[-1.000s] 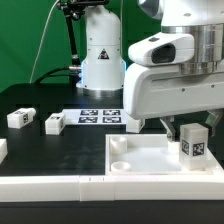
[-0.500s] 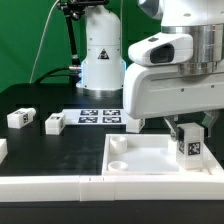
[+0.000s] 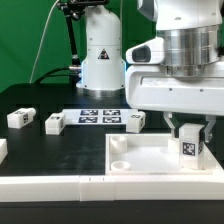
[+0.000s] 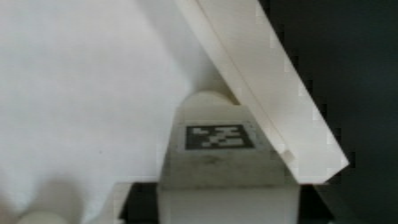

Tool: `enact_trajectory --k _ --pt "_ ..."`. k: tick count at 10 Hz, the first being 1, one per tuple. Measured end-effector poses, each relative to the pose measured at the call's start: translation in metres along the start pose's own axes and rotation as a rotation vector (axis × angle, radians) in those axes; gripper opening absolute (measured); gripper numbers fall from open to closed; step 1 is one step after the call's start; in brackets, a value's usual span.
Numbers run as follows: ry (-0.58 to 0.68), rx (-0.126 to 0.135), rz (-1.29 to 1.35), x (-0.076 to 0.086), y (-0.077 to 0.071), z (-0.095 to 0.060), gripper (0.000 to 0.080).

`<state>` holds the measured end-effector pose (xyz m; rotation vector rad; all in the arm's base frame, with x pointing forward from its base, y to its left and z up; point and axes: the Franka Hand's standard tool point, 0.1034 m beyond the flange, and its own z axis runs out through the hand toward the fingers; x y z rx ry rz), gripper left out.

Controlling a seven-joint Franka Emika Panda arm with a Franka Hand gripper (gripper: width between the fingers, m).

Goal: Assemble one leg

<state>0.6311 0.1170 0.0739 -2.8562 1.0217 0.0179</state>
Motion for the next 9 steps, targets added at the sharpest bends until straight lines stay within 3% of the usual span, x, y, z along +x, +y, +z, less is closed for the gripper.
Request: enact_trajectory --k 3,5,6,7,8,9 --pt "0.001 0.016 0.452 -0.0036 -0.0026 0.0007 0.0291" --pt "-0.007 0.022 0.533 -0.0027 -0.0021 0.0009 0.0291" --pt "-0.008 0.022 0.523 -0.0033 -0.0025 0.0011 0.0402" --pt "-0.008 0.022 0.516 -0.0035 -0.0025 0.0013 0.0402" --pt "-0.007 0.022 0.468 -0.0035 -0.0025 0.0013 0.0568" --pt "-0.010 0.018 0.445 -0.0045 -0.0032 0.0010 0.0568"
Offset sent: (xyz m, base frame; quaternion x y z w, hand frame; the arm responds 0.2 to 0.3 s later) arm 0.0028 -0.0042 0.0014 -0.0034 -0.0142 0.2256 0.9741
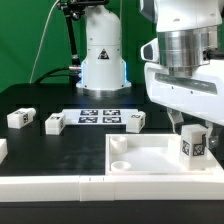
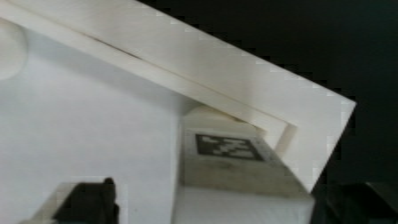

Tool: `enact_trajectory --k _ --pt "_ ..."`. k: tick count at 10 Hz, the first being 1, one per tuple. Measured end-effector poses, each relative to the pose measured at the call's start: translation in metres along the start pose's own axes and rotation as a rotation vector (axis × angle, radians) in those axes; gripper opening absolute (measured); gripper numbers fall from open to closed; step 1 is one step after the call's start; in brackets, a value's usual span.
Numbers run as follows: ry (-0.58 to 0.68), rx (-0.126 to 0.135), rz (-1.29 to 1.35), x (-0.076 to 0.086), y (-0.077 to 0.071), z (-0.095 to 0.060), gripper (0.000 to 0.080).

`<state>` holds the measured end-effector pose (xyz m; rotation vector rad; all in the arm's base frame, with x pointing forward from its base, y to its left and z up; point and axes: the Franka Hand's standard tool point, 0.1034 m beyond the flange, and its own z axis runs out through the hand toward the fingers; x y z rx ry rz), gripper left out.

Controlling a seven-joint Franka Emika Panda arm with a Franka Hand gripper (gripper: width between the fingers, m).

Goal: Assemble one leg

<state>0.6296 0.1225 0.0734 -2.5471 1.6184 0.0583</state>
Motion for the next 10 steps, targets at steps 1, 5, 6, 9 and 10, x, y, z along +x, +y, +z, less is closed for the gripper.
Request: enact_trajectory --k 1,5,6,9,10 --pt "-0.005 -0.009 -0.119 -0.0004 -0.0001 -0.0011 0.0632" --pt "-0.012 -0.021 -0.593 -0.0027 -0.0004 -0.0022 0.0649" --pt "-0.009 -0.025 -0.712 -0.0026 -0.0004 -0.0021 0.0649" --pt "0.011 -0.073 -1.145 0.0009 0.0023 0.0013 0.0649" --pt "0.006 -0.077 -1.214 0.0023 0.0028 0.0016 0.0649"
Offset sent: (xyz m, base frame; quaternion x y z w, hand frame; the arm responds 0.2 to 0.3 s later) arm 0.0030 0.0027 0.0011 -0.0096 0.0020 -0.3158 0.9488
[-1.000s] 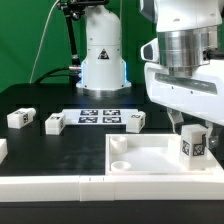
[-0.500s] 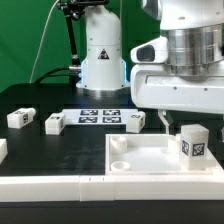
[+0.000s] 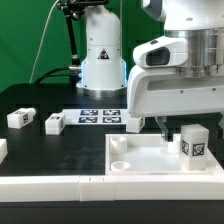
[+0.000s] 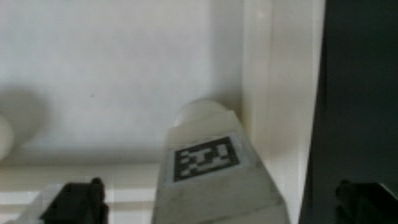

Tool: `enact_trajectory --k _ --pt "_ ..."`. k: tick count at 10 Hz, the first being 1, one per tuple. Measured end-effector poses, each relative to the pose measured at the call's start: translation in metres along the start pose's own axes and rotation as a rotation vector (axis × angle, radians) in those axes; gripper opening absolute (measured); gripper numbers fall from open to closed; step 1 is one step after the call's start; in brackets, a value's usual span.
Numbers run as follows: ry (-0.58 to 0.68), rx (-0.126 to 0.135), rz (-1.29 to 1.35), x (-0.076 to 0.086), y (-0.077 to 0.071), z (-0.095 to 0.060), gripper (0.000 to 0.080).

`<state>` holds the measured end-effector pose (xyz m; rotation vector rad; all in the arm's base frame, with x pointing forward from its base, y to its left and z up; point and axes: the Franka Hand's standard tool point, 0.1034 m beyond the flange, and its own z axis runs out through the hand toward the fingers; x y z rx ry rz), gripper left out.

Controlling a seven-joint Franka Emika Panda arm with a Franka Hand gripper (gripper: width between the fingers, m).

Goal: Assemble one leg

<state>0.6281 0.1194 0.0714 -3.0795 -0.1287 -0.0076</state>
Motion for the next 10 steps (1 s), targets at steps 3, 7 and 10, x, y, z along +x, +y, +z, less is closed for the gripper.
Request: enact_trajectory --k 3,7,10 --pt "0.000 0.000 -0.091 -0.0002 0.0005 0.0003 0.0464" --pt "0.000 0.001 -0.042 -0.0003 0.0005 0.0003 0.0290" --pt "0.012 0.004 0.286 -0.0065 -0.0028 0.0002 0.0290"
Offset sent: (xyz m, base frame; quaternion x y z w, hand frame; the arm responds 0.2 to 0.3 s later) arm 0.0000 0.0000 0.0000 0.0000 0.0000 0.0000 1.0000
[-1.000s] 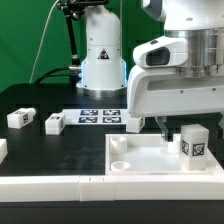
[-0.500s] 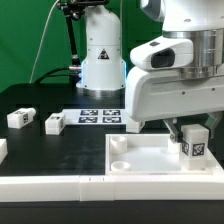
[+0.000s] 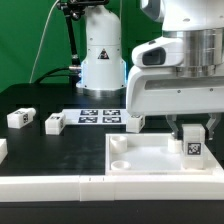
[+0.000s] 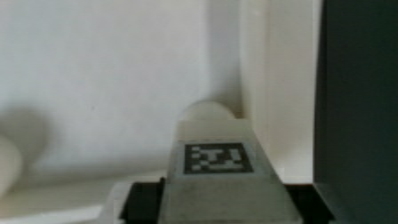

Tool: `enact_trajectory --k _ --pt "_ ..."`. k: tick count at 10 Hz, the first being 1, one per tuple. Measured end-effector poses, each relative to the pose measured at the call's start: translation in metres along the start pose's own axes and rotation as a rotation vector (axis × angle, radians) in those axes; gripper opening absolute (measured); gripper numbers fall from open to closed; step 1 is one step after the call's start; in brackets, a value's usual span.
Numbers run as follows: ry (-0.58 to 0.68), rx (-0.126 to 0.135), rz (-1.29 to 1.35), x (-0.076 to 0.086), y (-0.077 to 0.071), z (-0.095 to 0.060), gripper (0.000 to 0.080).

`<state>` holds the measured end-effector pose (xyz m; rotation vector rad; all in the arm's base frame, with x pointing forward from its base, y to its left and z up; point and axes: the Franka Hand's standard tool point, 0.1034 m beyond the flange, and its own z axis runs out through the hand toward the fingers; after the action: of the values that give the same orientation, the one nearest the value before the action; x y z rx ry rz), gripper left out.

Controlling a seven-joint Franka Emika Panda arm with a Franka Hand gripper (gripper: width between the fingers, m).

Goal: Assemble one leg

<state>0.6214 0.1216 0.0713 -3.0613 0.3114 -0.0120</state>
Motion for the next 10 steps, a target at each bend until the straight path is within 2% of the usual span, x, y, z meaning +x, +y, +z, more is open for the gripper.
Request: enact_trajectory --k 1,2,4,7,10 --pt "0.000 -0.013 0.183 -0.0049 -0.0012 -0.0002 0.0291" --pt "-0.001 -0.010 0.296 -0.0052 -0.0015 0.0001 0.0291" --pt "-0.006 0.015 0.593 -0.0047 -0.0014 0.0006 0.0291" --pt "-0.005 0.022 0.940 -0.0048 -0.0047 0.0009 0.0291" --pt "-0.007 0.023 1.001 -0.0048 -0.0049 0.0009 0.0291"
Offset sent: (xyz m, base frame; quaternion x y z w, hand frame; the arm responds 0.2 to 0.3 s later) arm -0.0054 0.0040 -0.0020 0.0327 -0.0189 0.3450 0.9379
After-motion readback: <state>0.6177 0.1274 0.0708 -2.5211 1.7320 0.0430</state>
